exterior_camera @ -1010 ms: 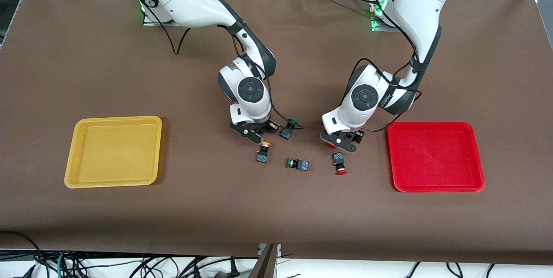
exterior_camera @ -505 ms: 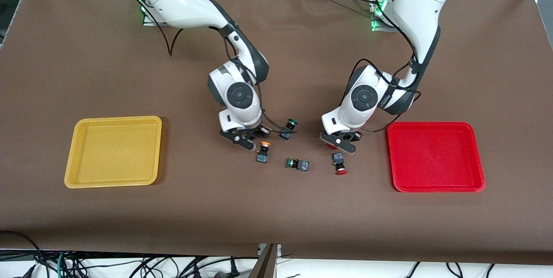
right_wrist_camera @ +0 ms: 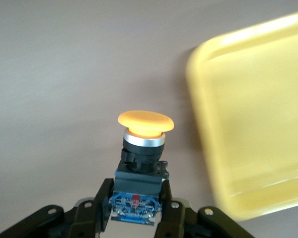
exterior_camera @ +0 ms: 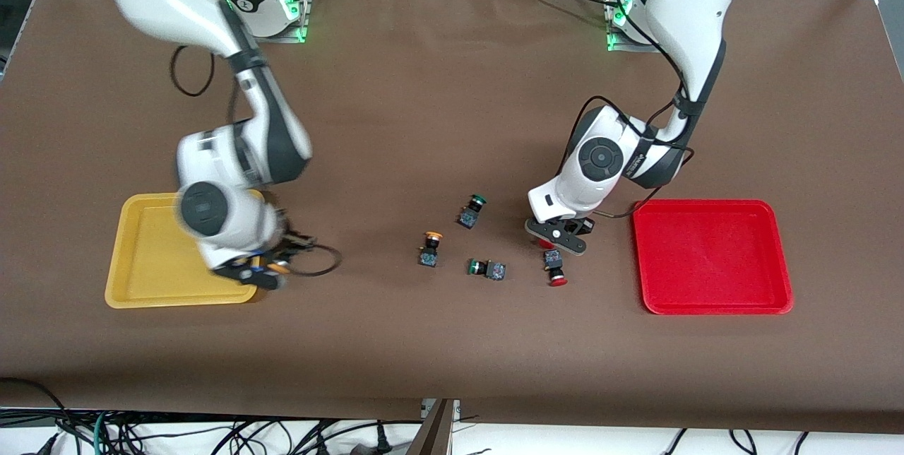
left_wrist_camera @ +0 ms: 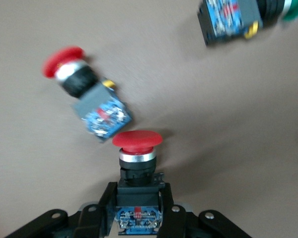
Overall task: Place red and yellow buttons in trays
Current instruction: 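Carry the yellow button into the yellow tray while the left gripper carries red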
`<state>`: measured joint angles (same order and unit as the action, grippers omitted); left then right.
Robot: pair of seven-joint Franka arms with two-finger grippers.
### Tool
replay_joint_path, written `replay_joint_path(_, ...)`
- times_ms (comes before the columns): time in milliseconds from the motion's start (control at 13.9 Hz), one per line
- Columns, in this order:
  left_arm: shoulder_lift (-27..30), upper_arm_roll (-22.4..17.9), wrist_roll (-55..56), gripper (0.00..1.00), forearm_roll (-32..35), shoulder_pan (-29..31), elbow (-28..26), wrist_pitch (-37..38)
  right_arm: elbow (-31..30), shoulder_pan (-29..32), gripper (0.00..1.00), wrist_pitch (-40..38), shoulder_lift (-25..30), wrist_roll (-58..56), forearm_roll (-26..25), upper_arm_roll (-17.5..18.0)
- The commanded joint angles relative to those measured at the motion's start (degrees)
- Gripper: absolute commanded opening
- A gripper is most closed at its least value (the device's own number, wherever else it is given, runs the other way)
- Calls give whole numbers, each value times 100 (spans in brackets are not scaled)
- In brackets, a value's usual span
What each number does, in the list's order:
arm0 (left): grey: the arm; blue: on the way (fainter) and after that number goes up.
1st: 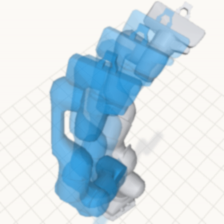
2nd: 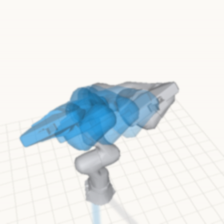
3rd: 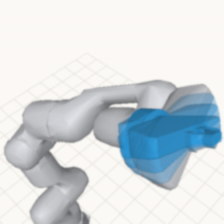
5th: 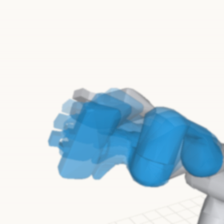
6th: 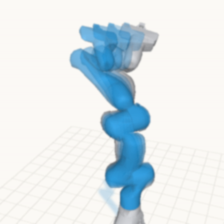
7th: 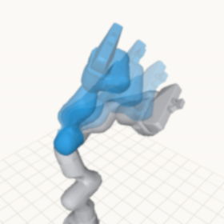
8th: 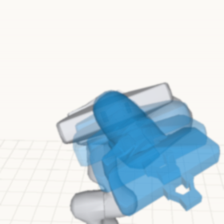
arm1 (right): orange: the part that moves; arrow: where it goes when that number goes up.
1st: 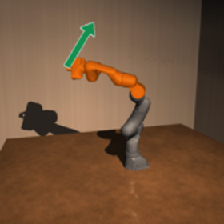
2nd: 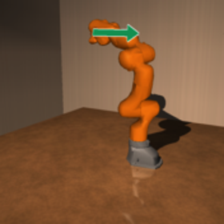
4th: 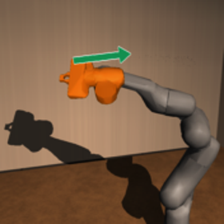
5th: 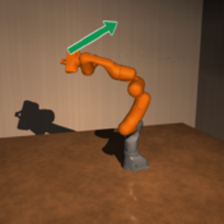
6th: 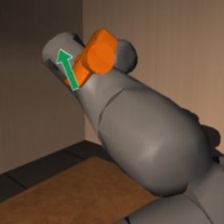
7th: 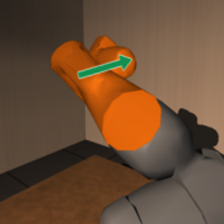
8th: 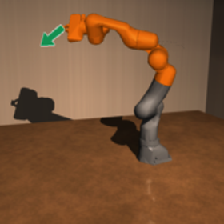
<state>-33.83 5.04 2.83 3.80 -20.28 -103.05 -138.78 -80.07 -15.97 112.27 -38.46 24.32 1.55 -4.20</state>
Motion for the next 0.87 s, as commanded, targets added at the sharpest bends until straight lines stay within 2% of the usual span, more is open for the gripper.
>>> replay_joint_path(0,630,14,69,21,-2,436,-22,667,-114,698,15,-56,23,-1084,12,33)
replay_joint_path(361,799,14,86,21,-213,1534,-4,827,-114,1912,18,233,-310,-2413,12,33)
replay_joint_path(649,711,-3,401,21,-616,2264,-4,801,-150,2185,18,392,-609,-2573,-6,33)
replay_joint_path(793,580,-29,447,21,-626,2415,-4,757,-298,2274,18,541,-663,-2599,-14,33)
